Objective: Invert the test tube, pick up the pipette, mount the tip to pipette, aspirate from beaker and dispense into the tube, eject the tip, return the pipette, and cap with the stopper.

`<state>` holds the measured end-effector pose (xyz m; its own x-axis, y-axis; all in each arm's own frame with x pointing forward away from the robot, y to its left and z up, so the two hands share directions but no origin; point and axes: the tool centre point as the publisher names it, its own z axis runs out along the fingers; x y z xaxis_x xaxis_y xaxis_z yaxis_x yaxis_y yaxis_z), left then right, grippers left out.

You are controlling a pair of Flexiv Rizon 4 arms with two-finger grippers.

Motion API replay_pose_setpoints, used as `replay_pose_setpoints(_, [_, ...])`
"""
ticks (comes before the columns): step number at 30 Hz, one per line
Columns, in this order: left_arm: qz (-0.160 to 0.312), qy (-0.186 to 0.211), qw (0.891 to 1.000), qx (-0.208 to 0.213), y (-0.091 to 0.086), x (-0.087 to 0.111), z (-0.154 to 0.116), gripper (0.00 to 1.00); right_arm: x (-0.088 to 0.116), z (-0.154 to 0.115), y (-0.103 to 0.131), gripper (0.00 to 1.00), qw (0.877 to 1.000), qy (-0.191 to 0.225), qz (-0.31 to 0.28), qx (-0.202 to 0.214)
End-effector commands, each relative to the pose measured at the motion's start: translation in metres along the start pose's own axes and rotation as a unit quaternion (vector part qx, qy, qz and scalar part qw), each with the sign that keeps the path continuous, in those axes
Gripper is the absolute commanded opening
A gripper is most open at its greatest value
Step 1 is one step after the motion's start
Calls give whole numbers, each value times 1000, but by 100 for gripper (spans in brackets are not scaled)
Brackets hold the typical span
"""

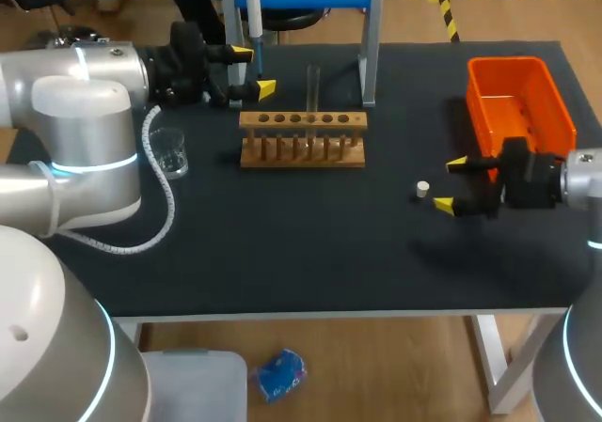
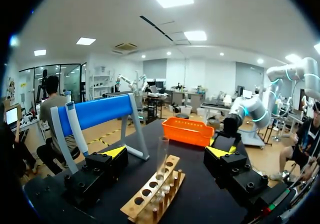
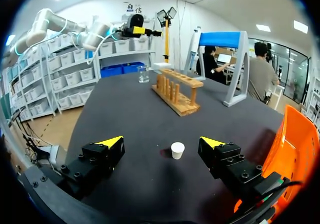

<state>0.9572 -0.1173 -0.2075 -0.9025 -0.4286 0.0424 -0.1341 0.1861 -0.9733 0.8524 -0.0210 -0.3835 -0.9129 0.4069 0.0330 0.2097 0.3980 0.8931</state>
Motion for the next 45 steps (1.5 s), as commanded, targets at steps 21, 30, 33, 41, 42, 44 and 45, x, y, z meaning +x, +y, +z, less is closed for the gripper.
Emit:
replay_pose_setpoints(21, [1, -3, 1000, 2, 1, 1, 1, 100, -14, 37, -16, 100, 1000, -12, 14, 18])
replay_pose_setpoints(30, [1, -3, 1000, 2, 1, 1, 1, 100, -18, 46, -18, 91, 1000, -12, 20, 17])
replay_pose_setpoints(33, [1, -3, 1000, 2, 1, 1, 1, 100, -20, 49, -20, 63, 1000, -12, 22, 18])
replay_pose_setpoints(41, [1, -3, 1000, 2, 1, 1, 1, 100, -22, 54, -22, 67, 999, -11, 26, 19])
replay_pose_setpoints(42, [1, -3, 1000, 2, 1, 1, 1, 100, -23, 54, -23, 61, 999, -11, 27, 19])
replay_pose_setpoints(44, [1, -3, 1000, 2, 1, 1, 1, 100, -24, 55, -23, 62, 999, -11, 28, 19])
replay_pose_setpoints(45, [1, -3, 1000, 2, 1, 1, 1, 100, -24, 55, -23, 59, 999, -11, 29, 19])
